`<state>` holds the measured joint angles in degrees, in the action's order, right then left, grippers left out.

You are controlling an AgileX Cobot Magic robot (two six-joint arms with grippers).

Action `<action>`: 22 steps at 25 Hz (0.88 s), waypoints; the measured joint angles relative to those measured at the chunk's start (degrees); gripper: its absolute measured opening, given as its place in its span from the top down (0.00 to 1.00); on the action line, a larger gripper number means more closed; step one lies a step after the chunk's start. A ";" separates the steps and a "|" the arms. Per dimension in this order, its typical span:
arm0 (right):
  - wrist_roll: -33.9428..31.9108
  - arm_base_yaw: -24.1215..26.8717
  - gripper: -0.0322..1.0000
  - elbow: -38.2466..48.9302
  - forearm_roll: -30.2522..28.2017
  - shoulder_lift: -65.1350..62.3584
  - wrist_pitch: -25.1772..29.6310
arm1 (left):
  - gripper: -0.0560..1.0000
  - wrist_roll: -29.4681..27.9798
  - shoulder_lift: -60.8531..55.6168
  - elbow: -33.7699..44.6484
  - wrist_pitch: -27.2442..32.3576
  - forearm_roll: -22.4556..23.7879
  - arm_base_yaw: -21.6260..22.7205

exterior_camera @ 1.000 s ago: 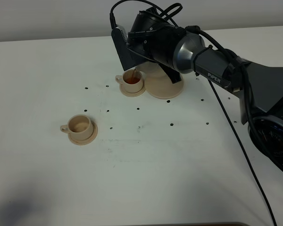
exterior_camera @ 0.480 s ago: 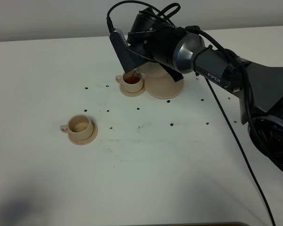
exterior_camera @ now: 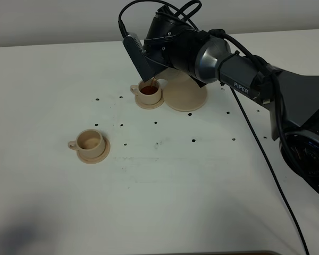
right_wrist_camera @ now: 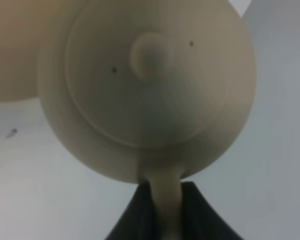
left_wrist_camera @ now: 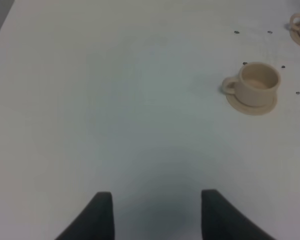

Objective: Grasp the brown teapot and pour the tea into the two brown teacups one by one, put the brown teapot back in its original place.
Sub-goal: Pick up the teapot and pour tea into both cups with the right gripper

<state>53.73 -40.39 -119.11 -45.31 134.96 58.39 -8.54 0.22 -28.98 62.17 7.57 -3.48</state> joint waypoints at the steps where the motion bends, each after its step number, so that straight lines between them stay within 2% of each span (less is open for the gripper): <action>1: 0.39 0.00 0.88 0.00 0.00 0.00 -0.06 | 0.54 0.00 0.00 0.00 0.00 0.00 0.00; 22: 2.38 -1.07 0.88 0.00 -4.13 0.04 -1.32 | 0.54 0.00 0.00 0.00 0.00 0.00 0.00</action>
<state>56.11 -41.46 -119.11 -49.44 135.00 57.07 -8.54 0.22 -28.98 62.17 7.57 -3.48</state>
